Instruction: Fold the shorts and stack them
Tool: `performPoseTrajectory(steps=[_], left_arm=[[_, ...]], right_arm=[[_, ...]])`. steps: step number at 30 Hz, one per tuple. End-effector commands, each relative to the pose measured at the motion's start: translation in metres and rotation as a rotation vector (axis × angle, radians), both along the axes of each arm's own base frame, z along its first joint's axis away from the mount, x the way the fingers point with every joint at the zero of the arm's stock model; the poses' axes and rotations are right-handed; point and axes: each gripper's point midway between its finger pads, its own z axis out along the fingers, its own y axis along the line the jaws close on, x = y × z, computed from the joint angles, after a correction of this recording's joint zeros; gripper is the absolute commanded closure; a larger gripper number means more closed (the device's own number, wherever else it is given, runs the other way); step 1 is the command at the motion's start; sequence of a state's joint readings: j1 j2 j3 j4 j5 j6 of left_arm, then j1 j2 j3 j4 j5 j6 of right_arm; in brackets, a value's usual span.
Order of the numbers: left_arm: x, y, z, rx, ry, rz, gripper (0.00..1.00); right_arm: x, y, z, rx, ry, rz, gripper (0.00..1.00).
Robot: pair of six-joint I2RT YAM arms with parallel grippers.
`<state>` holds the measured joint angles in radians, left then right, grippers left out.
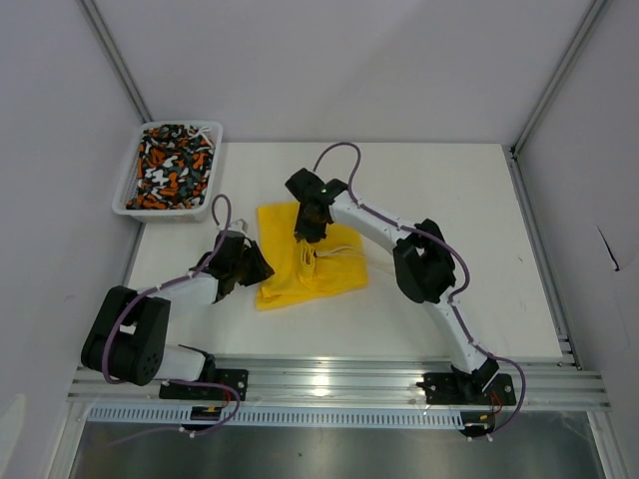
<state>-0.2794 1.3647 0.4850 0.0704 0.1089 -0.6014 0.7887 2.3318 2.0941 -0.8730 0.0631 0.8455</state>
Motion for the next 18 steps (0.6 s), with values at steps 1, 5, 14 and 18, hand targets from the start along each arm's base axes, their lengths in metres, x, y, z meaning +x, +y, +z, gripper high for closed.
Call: performPoseTrajectory(steps=[1, 5, 14, 18], left_arm=[[-0.013, -0.002, -0.004, 0.015, 0.022, -0.031, 0.66], [-0.013, -0.002, -0.004, 0.019, 0.020, -0.030, 0.66], [-0.012, -0.001, -0.004, 0.025, 0.024, -0.028, 0.66], [-0.011, 0.001, 0.002, 0.031, 0.012, -0.018, 0.66]], right_arm=[[0.006, 0.033, 0.018, 0.123, -0.068, -0.008, 0.71], [0.001, 0.051, 0.036, 0.214, -0.122, 0.039, 0.30], [-0.015, 0.071, 0.086, 0.595, -0.189, 0.216, 0.12], [-0.013, 0.063, 0.125, 0.718, -0.296, 0.252, 0.19]])
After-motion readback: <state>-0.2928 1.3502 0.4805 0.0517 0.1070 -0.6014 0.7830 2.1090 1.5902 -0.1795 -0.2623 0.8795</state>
